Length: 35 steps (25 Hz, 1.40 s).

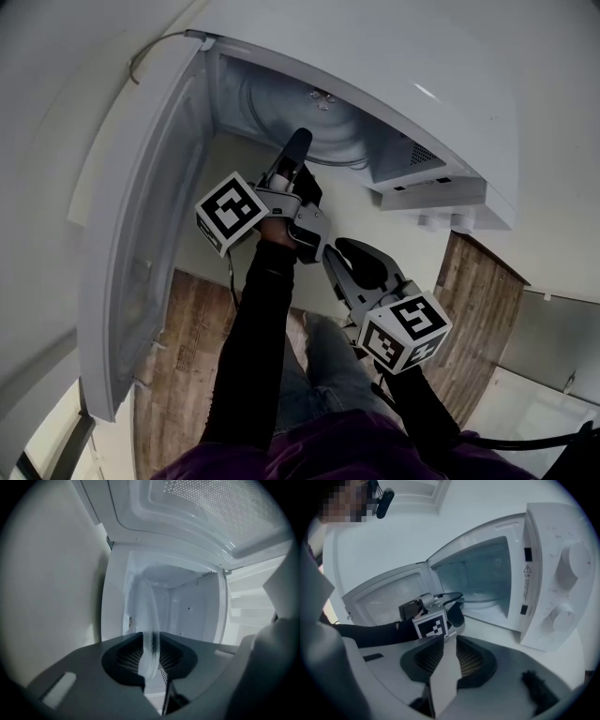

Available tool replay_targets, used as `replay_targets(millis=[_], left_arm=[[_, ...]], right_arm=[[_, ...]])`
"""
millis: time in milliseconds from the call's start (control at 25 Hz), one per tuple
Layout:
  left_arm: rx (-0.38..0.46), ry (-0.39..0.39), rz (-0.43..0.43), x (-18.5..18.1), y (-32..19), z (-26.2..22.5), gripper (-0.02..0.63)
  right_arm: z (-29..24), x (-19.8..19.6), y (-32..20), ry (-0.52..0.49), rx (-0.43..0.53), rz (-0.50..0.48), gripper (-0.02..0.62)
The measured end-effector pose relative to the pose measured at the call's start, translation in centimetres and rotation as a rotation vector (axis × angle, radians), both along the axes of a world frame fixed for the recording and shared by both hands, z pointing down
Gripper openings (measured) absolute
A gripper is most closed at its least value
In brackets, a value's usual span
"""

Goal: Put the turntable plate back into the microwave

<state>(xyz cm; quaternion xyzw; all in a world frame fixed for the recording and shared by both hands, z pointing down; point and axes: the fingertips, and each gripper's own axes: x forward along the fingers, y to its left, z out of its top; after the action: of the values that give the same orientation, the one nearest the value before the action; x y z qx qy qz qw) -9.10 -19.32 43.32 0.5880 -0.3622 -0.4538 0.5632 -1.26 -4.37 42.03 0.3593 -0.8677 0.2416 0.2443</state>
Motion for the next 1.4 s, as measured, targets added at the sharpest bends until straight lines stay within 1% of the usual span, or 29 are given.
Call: replay_targets(millis=[360,480,680,960,1120,1280,1400], left_arm=[[-0.011,0.008,0.003,0.5,-1.2,0.0,0.074],[-0.019,-0.002,-0.003,0.5,-1.5,-0.1,0.072],[-0.070,-0.020,-0.005,0.6,-1.8,0.1,0.061],[-0.114,-0.057,0.014,0.4,-2.3,0.2,0.051],[-0.142,-0.065,0.019,0.4,-2.5,0.3,0.047],[-0.184,-0.104,0.045,0.5,-2.5,0.6,0.034],[-0.193,-0.096,0.056,0.6,-2.6,0.6,0.033]], right_arm=[[0.3,-0.2,-0.4,-0.005,-0.011,-0.007,0.089],[0.5,-0.1,-0.6,-0.004,-0.014,-0.005,0.089],[0.8,0.0,-0.5,0.000,-0.022,-0.002,0.089],[0.8,-0.4,-0.8,0.004,-0.013,0.001,0.089],[0.4,-0.2,-1.6,0.008,0.004,0.009,0.089],[-0.4,0.3,-3.6,0.011,0.045,0.027,0.089],[-1.0,0.3,-5.3,0.020,0.085,0.034,0.089]])
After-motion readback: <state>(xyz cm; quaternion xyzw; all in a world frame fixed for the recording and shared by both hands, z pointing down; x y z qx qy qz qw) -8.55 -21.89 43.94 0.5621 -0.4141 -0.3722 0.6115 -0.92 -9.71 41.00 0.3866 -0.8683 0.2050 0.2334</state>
